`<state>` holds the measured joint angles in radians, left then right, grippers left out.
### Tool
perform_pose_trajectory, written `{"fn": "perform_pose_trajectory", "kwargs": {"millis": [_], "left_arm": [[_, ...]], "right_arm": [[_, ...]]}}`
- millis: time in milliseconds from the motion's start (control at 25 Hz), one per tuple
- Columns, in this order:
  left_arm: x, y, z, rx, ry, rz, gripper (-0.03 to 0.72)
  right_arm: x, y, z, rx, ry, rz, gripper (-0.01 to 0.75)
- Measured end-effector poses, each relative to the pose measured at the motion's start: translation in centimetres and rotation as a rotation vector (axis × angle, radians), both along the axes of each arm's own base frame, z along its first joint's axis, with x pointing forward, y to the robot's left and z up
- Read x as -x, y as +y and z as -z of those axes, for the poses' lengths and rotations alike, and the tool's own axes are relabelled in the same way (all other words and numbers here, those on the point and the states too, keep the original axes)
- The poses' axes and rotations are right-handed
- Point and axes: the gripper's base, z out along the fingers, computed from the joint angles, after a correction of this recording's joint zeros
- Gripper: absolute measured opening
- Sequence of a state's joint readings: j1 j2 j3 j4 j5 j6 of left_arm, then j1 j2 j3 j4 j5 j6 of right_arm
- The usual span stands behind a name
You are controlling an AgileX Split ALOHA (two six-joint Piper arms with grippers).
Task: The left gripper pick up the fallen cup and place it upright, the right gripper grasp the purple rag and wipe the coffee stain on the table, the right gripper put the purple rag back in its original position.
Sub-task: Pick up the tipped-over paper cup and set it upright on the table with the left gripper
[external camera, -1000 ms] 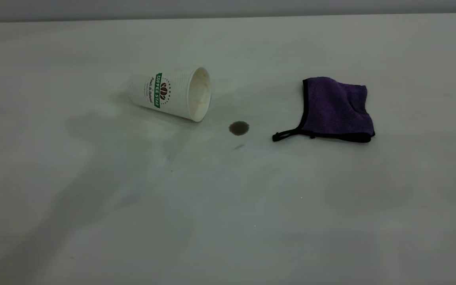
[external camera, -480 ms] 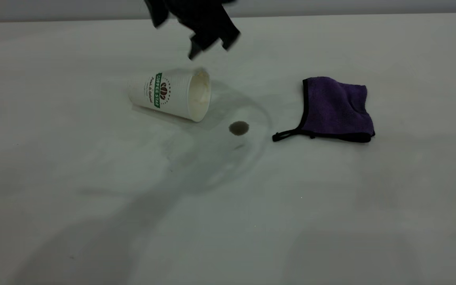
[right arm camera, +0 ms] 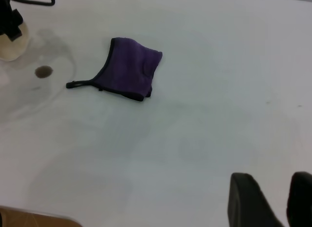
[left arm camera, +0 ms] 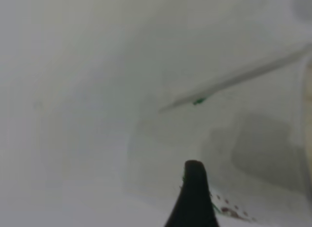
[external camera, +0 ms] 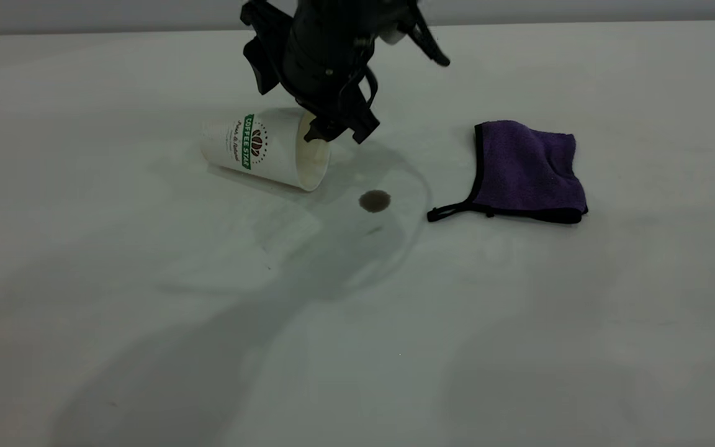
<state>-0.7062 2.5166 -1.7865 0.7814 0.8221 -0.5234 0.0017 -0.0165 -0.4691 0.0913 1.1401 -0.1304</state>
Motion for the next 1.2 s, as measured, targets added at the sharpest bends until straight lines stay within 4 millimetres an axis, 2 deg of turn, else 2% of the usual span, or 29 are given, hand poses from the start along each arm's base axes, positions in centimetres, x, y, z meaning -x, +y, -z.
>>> {"fn": "perform_pose_trajectory", "kwargs": {"millis": [200, 320, 440, 640, 680, 760, 920, 1000, 1080, 1200], "left_arm": [[-0.2, 0.2, 1.8, -0.051, -0.006, 0.026, 0.679], [-0.3, 0.6, 2.8, -0.107, -0.02, 0.045, 0.626], [-0.5, 1.0, 3.2, -0.179, -0.049, 0.055, 0.489], [-1.2, 1.4, 2.2, -0.297, -0.111, 0.081, 0.09], [-1.4, 1.4, 1.5, -0.311, -0.121, 0.079, 0.046], [-1.7, 1.0, 0.0, -0.295, -0.114, 0.08, 0.019], [-2.9, 0.9, -5.7, -0.108, -0.047, 0.056, 0.017], [-3.8, 2.1, -9.0, 0.031, -0.004, 0.038, 0.016], [-4.6, 3.5, -11.2, 0.151, 0.054, 0.052, 0.016], [-5.8, 6.0, -12.1, 0.33, 0.143, 0.059, 0.016]], "right_arm": [[0.0, 0.0, 0.0, 0.0, 0.0, 0.0, 0.238], [0.0, 0.0, 0.0, 0.0, 0.0, 0.0, 0.238], [0.0, 0.0, 0.0, 0.0, 0.0, 0.0, 0.238], [0.0, 0.0, 0.0, 0.0, 0.0, 0.0, 0.238], [0.0, 0.0, 0.0, 0.0, 0.0, 0.0, 0.238], [0.0, 0.0, 0.0, 0.0, 0.0, 0.0, 0.238], [0.0, 0.0, 0.0, 0.0, 0.0, 0.0, 0.238], [0.0, 0.0, 0.0, 0.0, 0.0, 0.0, 0.238], [0.0, 0.0, 0.0, 0.0, 0.0, 0.0, 0.238], [0.0, 0.0, 0.0, 0.0, 0.0, 0.0, 0.238]]}}
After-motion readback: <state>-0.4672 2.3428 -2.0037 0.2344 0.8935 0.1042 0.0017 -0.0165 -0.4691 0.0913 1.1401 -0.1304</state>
